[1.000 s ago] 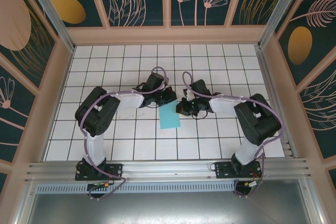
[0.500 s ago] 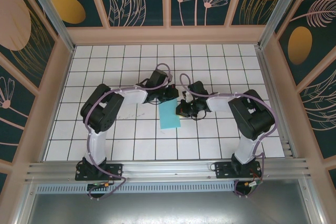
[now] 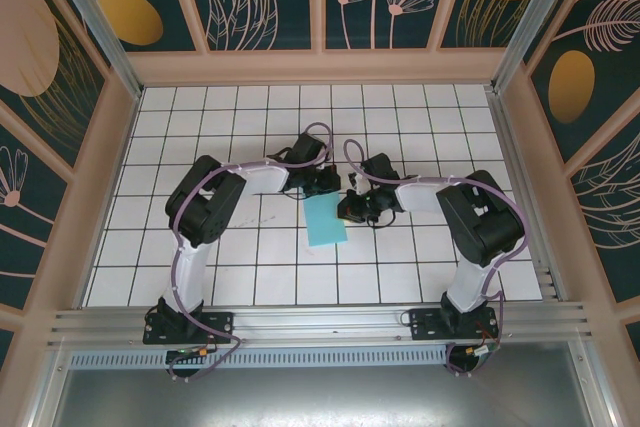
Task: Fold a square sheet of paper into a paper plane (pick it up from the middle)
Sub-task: First fold the square sheet of paper in half at the center of the table.
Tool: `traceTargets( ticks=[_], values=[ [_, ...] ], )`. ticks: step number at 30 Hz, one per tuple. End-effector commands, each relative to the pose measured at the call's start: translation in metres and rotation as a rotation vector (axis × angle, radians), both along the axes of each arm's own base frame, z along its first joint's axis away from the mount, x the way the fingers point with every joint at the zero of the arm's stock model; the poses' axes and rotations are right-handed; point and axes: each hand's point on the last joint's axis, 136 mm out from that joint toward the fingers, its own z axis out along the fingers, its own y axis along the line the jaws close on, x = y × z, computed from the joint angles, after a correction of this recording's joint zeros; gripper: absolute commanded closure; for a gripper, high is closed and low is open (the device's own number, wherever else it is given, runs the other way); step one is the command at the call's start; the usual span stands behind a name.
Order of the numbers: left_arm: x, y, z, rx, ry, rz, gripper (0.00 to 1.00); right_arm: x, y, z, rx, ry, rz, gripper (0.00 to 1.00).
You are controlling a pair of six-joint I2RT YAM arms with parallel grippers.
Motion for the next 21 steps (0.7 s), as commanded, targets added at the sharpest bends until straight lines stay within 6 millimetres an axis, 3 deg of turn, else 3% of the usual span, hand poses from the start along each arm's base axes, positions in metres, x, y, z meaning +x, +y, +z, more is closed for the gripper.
traceTargets(
  ticks=[1, 6, 11, 17, 21],
  values=[
    [0.006, 0.012, -0.027, 0.114, 0.006, 0.001, 1.00, -0.034, -0.023, -0.027, -0.087, 0.114, 0.031, 1.00],
    [0.022, 0.009, -0.031, 0.167, -0.021, -0.038, 1.00, -0.047, -0.029, -0.029, -0.102, 0.138, 0.053, 1.00],
    [0.032, 0.018, -0.043, 0.196, -0.023, -0.044, 1.00, -0.048, -0.030, -0.028, -0.098, 0.134, 0.045, 1.00],
    [0.053, 0.031, -0.035, 0.181, -0.053, -0.019, 1.00, -0.050, -0.031, -0.030, -0.100, 0.141, 0.045, 1.00],
    [0.056, 0.035, -0.037, 0.169, -0.074, -0.023, 1.00, -0.050, -0.031, -0.030, -0.098, 0.143, 0.040, 1.00]
  ],
)
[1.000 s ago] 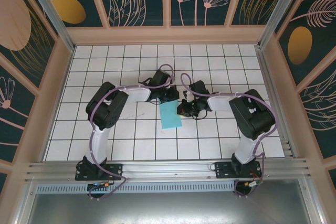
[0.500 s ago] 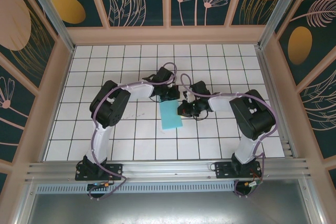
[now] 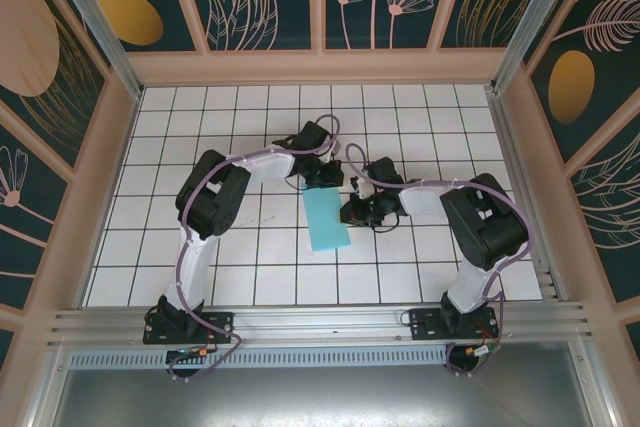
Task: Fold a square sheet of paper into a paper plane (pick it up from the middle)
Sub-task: First fold the square sheet of paper in half at the center of the table.
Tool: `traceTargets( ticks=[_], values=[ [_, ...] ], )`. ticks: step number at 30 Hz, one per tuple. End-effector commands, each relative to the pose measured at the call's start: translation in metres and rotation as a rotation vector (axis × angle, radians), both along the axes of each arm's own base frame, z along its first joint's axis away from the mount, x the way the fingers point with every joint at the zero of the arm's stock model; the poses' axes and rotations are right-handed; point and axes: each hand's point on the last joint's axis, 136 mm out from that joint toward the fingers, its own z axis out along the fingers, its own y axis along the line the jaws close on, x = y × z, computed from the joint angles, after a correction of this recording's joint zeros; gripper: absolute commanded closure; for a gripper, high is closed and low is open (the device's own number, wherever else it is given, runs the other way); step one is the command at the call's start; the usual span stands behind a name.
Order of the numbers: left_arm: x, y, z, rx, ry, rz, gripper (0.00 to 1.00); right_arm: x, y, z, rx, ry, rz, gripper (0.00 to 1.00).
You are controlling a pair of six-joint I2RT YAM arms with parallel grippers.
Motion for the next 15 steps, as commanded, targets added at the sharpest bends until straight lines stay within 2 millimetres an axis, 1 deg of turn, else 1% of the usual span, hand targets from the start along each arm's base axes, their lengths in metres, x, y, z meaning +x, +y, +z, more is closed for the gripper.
traceTargets(
  ticks=[1, 5, 8, 15],
  values=[
    [0.042, 0.040, -0.036, 0.115, -0.107, 0.104, 1.00, -0.037, -0.025, -0.029, -0.112, 0.146, 0.004, 1.00],
    [0.040, 0.042, -0.037, 0.088, -0.142, 0.096, 1.00, -0.039, -0.026, -0.031, -0.111, 0.153, 0.003, 1.00],
    [0.042, 0.044, -0.031, 0.057, -0.181, 0.093, 1.00, -0.040, -0.026, -0.031, -0.111, 0.158, 0.003, 1.00],
    [0.062, 0.045, -0.007, 0.047, -0.241, 0.099, 1.00, -0.041, -0.027, -0.031, -0.112, 0.160, 0.002, 1.00]
  ],
)
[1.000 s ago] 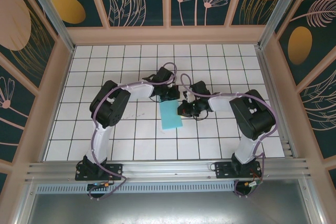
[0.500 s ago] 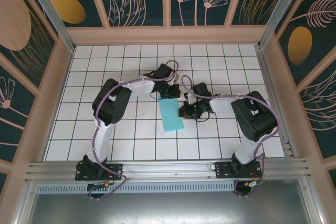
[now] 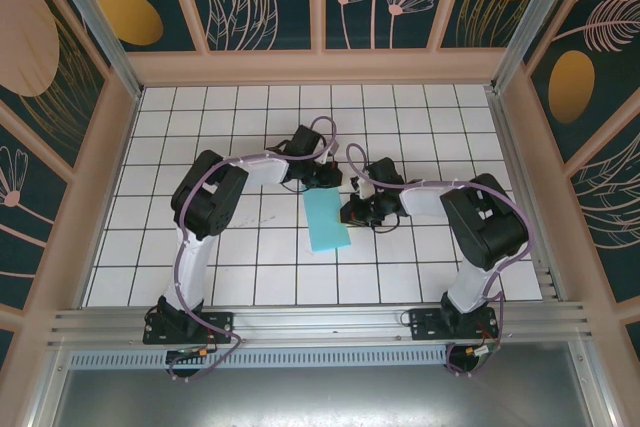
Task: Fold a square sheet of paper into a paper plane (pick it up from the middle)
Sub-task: First fold the square sheet of paper in half at the center of the table.
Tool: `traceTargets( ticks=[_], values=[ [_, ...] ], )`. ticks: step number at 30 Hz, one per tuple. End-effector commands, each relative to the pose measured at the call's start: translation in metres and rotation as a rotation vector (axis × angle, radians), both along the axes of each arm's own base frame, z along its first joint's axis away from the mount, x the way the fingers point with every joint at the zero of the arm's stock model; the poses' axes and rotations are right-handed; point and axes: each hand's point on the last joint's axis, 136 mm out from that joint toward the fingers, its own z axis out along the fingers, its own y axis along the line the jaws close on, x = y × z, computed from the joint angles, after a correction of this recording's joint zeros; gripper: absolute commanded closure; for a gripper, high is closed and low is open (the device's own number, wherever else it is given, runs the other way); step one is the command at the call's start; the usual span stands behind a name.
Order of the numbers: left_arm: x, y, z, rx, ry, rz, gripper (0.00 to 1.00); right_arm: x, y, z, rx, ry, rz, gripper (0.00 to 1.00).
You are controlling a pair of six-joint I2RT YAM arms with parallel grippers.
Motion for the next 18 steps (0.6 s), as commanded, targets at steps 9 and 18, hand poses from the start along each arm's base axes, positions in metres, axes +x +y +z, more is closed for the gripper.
traceTargets(
  ticks=[9, 18],
  values=[
    [0.076, 0.045, -0.002, 0.208, -0.154, 0.130, 0.96, -0.034, -0.022, -0.022, -0.113, 0.132, -0.008, 1.00],
    [0.068, 0.092, 0.039, 0.245, -0.126, 0.399, 0.65, 0.000, 0.015, 0.008, 0.005, 0.058, -0.097, 1.00]
  ],
)
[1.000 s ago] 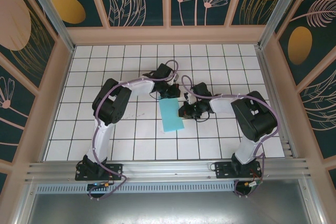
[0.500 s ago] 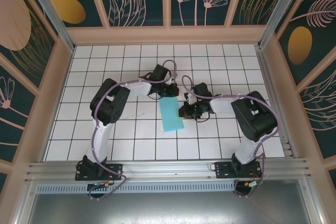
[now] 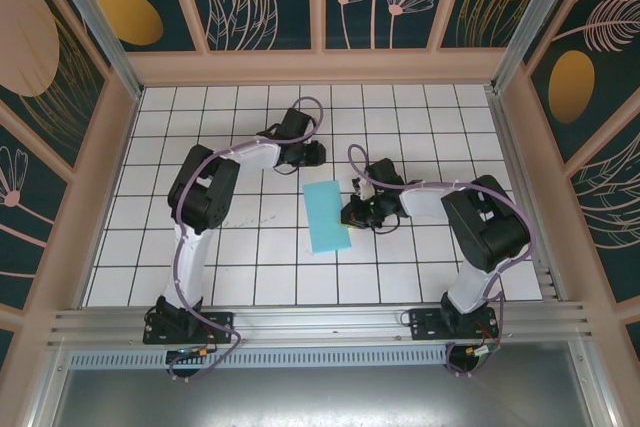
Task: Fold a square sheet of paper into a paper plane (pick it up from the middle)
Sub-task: First fold the square sheet of paper in half at the center of the table, then move the square sheet of paper to the center of the table.
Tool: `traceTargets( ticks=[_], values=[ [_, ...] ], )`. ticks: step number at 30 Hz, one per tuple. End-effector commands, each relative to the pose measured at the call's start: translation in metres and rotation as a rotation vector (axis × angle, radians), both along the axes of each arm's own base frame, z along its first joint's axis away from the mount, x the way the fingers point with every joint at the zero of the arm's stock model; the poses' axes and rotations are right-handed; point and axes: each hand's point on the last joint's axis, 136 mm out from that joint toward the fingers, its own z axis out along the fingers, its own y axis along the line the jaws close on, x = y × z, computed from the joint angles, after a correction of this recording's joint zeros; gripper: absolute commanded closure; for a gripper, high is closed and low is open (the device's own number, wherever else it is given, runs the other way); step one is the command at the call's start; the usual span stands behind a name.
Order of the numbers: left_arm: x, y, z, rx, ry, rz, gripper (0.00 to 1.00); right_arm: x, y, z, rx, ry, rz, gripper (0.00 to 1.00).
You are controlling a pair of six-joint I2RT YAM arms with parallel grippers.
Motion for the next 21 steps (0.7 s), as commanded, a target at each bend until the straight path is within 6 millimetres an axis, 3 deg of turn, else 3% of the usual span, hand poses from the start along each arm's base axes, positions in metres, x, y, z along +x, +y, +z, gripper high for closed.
traceTargets(
  ticks=[1, 6, 12, 13, 21],
  values=[
    [-0.009, 0.034, 0.034, 0.006, 0.001, 0.170, 0.63, 0.007, 0.017, 0.008, 0.017, 0.002, -0.055, 1.00],
    [-0.046, 0.068, 0.052, -0.034, 0.027, 0.295, 0.48, 0.030, 0.035, 0.020, 0.057, -0.022, -0.110, 1.00],
    [-0.093, 0.083, 0.064, -0.148, 0.072, 0.363, 0.34, 0.052, 0.030, 0.050, 0.055, -0.120, -0.127, 1.00],
    [-0.103, 0.086, 0.059, -0.161, 0.092, 0.372, 0.32, 0.055, 0.028, 0.052, 0.052, -0.130, -0.130, 1.00],
    [-0.137, 0.077, 0.054, -0.317, 0.197, 0.379, 0.21, 0.067, 0.026, 0.024, -0.034, -0.089, -0.123, 0.86]
  ],
)
